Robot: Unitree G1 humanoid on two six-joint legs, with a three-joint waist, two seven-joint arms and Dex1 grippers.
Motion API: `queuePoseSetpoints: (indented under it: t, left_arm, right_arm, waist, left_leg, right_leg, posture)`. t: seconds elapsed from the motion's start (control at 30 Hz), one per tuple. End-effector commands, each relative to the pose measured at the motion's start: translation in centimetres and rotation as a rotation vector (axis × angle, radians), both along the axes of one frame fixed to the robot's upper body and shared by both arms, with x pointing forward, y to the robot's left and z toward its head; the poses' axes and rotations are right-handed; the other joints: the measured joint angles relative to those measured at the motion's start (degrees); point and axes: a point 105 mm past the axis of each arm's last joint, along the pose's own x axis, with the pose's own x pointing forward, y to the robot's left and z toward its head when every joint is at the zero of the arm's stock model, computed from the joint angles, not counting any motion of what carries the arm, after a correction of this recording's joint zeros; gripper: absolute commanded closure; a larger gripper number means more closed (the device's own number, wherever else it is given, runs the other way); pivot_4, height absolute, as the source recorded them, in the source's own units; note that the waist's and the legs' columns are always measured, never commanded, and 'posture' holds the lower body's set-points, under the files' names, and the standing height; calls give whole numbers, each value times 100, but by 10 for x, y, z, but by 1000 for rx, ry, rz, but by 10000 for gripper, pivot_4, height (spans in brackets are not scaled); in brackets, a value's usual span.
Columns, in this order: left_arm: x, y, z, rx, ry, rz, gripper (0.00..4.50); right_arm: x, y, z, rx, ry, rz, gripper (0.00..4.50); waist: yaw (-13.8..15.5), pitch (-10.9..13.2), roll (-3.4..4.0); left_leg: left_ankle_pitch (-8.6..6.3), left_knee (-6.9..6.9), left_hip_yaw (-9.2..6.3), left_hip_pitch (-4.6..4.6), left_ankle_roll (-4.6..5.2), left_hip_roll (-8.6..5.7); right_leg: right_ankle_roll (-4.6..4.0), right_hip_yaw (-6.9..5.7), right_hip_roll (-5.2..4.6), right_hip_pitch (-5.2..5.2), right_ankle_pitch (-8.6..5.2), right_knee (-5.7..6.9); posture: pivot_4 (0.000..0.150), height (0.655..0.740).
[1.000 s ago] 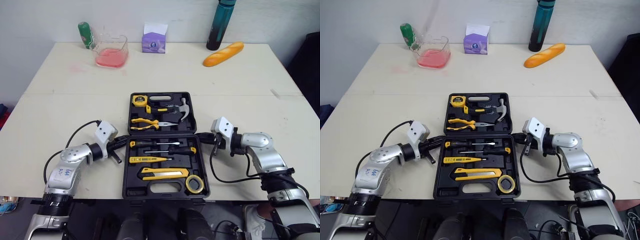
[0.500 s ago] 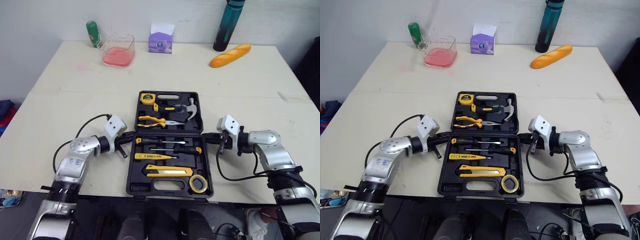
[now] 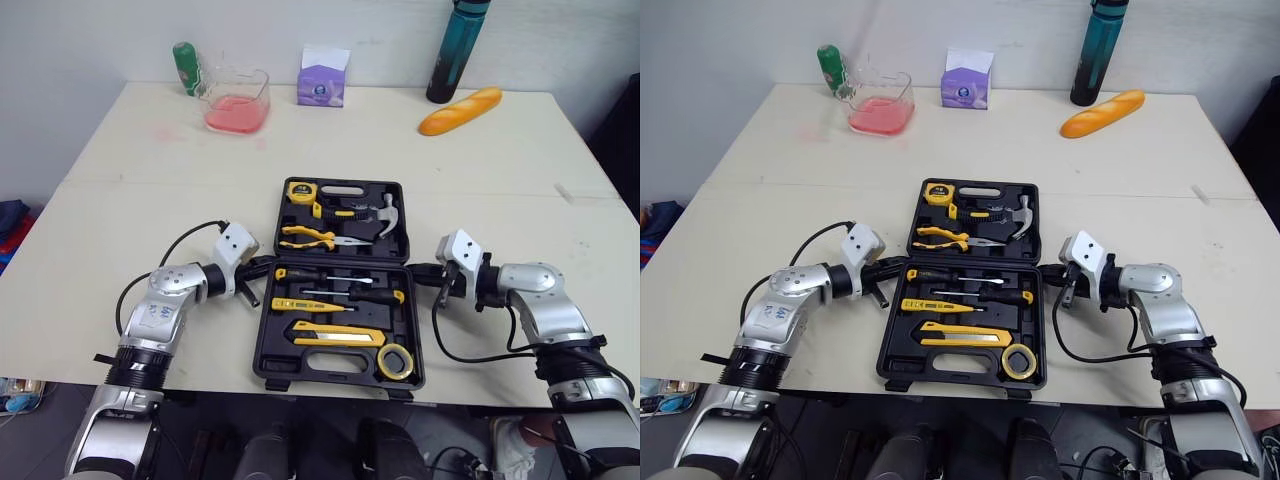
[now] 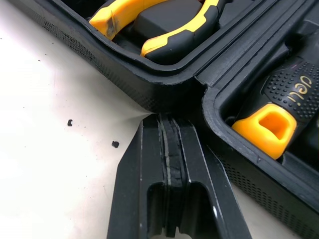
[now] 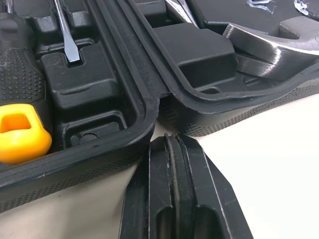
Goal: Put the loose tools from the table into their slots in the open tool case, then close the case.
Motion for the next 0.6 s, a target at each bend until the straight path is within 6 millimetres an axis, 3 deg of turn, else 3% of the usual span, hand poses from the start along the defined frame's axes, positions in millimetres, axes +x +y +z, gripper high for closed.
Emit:
queuePoseSetpoints:
  t: [0.03, 0.07, 0.1, 0.17, 0.3, 0.4, 0.43, 0.5, 0.53, 0.6]
  left_arm:
    - [-1, 17, 2, 16, 4, 66, 44650]
    - [-1, 23, 7, 0, -2, 90, 44650]
    - [-2, 27, 11, -13, -7, 106, 41807]
    - [-5, 35, 15, -31, -6, 132, 35979]
    - [-23, 52, 45, -116, -36, 113, 16872]
    - [-30, 65, 56, -123, 85, 164, 2611]
    - [-30, 69, 64, -128, 107, 193, 383]
    - [-28, 69, 81, -165, 137, 205, 383]
    - [-25, 63, 93, -191, 145, 185, 383]
    - [-18, 58, 93, -163, 268, 234, 383]
  right_arm:
    - [4, -7, 7, 42, -6, -61, 45000]
    - [4, -9, 7, 44, 0, -68, 45000]
    - [4, -12, 7, 45, 10, -87, 45000]
    - [2, -18, 8, 52, 47, -103, 38226]
    - [3, -37, 36, 30, 32, -148, 19702]
    - [7, -47, 46, -29, 78, -234, 3691]
    - [9, -50, 51, -39, 111, -274, 846]
    - [10, -50, 58, -14, 224, -350, 846]
    - [9, -40, 70, 111, 345, -372, 846]
    - [1, -23, 80, 187, 537, -351, 846]
  waist:
    - [-30, 0, 0]
    - [-44, 0, 0]
    - [-82, 0, 0]
    - [-114, 0, 0]
    - [-123, 2, -1]
    - [-128, 6, -6]
    - [-128, 6, -5]
    - [-127, 6, -5]
    - [-126, 6, -5]
    - [-109, 10, -8]
  left_leg:
    - [0, 0, 0, 1, -1, 1]
    - [1, 0, -1, 1, -1, 3]
    - [1, 0, -1, 1, -1, 3]
    - [1, -1, -1, 0, -2, 6]
    - [0, -1, -2, -8, -1, 7]
    - [0, -2, -4, -9, -2, 9]
    - [0, -2, -3, -7, -2, 8]
    - [0, -2, -4, -6, -4, 9]
    - [0, -2, -5, -4, -5, 9]
    - [1, -1, -5, -13, -5, 8]
  right_leg:
    - [0, 0, 1, 1, 0, 1]
    - [0, 0, 2, 1, 0, 1]
    - [0, 0, 2, 1, 0, 0]
    - [-1, 0, 3, 1, 0, -1]
    - [-1, 0, 1, -4, 0, -6]
    - [-1, 0, 0, -6, 0, -4]
    - [-1, 2, -1, -6, 0, -4]
    - [-2, 3, 0, -6, -1, -1]
    - [-3, 4, 0, -6, -1, -1]
    - [-6, 6, 0, -14, 0, 6]
  posture:
    - [1500, 7400]
    - [1500, 7400]
    - [1500, 7400]
    - [1500, 7400]
    - [1500, 7400]
    - [1500, 7400]
    - [1500, 7400]
    - [1500, 7400]
    - [1500, 7400]
    - [1500, 7400]
